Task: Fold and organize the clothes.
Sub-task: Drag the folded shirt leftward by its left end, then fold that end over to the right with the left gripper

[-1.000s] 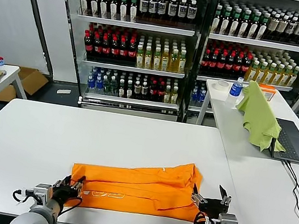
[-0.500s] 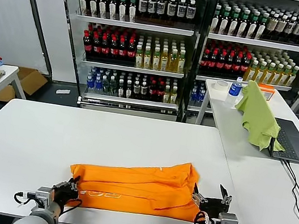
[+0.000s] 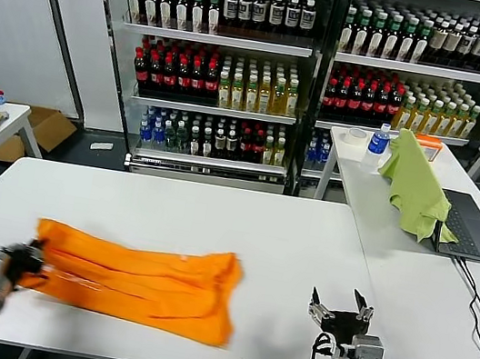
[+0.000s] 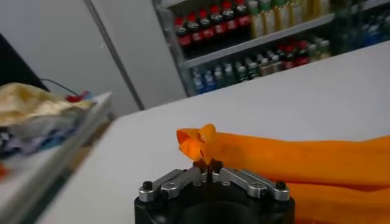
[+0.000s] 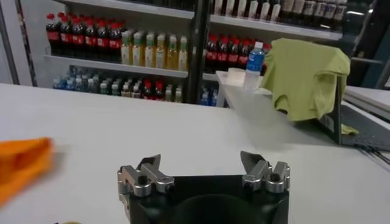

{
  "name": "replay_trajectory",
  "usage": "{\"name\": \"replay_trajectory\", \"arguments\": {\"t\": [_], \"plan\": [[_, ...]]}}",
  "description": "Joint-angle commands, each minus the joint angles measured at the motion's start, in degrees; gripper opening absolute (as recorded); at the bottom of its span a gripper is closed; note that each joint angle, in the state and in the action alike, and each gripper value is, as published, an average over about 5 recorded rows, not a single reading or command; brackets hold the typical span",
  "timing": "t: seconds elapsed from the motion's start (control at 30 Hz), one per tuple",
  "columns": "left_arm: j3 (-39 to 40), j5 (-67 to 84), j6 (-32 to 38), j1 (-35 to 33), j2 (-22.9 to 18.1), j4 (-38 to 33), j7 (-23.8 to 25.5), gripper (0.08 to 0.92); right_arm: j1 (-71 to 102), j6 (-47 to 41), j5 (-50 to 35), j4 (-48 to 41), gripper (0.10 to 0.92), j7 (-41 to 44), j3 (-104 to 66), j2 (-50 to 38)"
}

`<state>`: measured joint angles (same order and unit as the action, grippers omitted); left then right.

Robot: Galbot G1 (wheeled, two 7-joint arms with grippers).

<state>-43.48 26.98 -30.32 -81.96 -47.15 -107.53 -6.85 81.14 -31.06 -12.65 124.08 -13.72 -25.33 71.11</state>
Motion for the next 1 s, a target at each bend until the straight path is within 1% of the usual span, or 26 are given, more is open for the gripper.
{"name": "replay_trajectory", "arguments": {"t": [0.03, 0.2, 0.27, 0.33, 0.43, 0.53, 0.77, 1.0], "plan": [[-12.90, -1.80, -2.81, 0.27, 4.75, 3.62, 7.05, 0.092, -1.09, -0.36, -0.04, -0.08, 0.823, -0.08, 0.12, -0.15], [-2.18, 3.52, -2.92, -3.06, -0.58, -10.93, 3.36, 0.092, -1.07, -0.70, 0.02, 0.42, 0.823, -0.22, 0.12, -0.40], [1.86, 5.43, -2.94, -3.29, -1.80, -14.59, 1.90, 0.092, -0.79, -0.74, 0.02, 0.56, 0.823, -0.21, -0.35, -0.54], [5.67, 7.45, -2.97, -2.81, -2.31, -16.69, 0.19, 0.092, -0.49, -0.73, 0.05, 0.58, 0.823, -0.20, -0.78, -0.54], [9.75, 9.99, -3.00, -1.23, -2.40, -17.50, -2.21, 0.092, -0.09, -0.67, 0.20, 0.66, 0.823, -0.19, -1.08, -0.27], [12.09, 11.65, -3.01, 0.65, -2.26, -16.85, -3.55, 0.092, 0.32, -0.57, 0.43, 0.85, 0.823, -0.15, -1.24, 0.08], [16.09, 11.91, -2.96, 3.27, -2.78, -15.47, -3.94, 0.092, 0.88, -0.36, 0.84, 0.88, 0.823, -0.05, -1.89, 0.42], [20.54, 11.35, -2.97, 7.04, -4.57, -12.93, -4.35, 0.092, 0.91, -0.40, 1.01, 0.92, 0.823, -0.09, -1.84, 0.37]]}}
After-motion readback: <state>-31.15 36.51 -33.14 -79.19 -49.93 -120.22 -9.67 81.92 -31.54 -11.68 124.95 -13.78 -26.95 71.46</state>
